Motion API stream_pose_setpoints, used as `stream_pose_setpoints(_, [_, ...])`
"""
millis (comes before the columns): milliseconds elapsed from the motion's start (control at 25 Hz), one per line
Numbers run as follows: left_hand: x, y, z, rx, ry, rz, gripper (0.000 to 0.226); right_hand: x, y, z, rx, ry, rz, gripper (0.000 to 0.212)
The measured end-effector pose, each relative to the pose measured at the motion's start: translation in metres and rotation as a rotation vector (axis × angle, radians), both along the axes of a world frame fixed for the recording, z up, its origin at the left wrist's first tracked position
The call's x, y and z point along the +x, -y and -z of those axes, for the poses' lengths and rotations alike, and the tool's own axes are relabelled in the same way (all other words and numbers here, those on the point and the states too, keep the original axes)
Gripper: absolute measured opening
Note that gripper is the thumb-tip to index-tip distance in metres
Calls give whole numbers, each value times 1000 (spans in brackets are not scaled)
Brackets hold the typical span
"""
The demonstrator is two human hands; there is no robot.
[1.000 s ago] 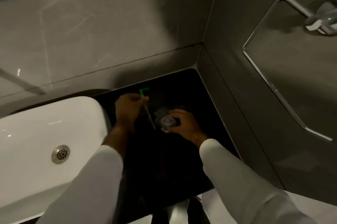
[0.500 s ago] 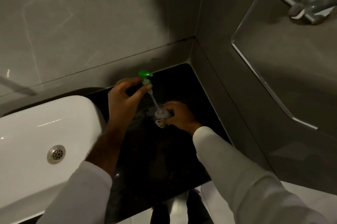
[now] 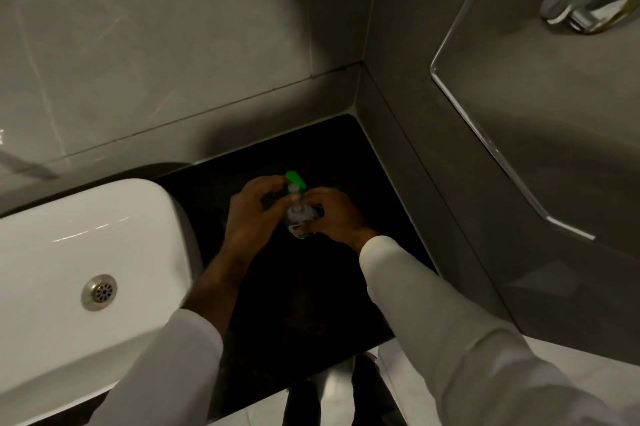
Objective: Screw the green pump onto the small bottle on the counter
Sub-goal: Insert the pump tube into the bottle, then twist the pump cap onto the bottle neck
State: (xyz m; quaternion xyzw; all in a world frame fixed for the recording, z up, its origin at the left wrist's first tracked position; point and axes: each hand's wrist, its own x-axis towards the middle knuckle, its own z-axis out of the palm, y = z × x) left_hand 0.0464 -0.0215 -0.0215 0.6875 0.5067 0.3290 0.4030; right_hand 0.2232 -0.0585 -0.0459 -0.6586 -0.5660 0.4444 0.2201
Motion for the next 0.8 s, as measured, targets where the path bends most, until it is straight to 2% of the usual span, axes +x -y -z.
stream_pose_setpoints(200, [-4, -3, 14, -15, -16, 77, 38, 1, -1, 5, 29, -33, 2, 50])
stream_pose_setpoints(320, [-9, 6, 24, -35, -94, 128, 40, 2, -3, 10, 19, 123, -58, 52])
stream_pose_setpoints(440, [-11, 15, 27, -38, -79, 168, 36, 3, -4, 13, 10, 197, -79, 51])
stream_pose_setpoints(600, [0, 19, 19, 58, -94, 77, 35, 3, -4, 14, 6, 203, -83, 46])
stream_pose_setpoints(720, [6, 22, 17, -47, -117, 14, 45, 2, -4, 13, -7, 211, -74, 48])
stream_pose_setpoints(800, [5, 19, 18, -142, -73, 68, 53, 5, -4, 11, -19, 230, -84, 53])
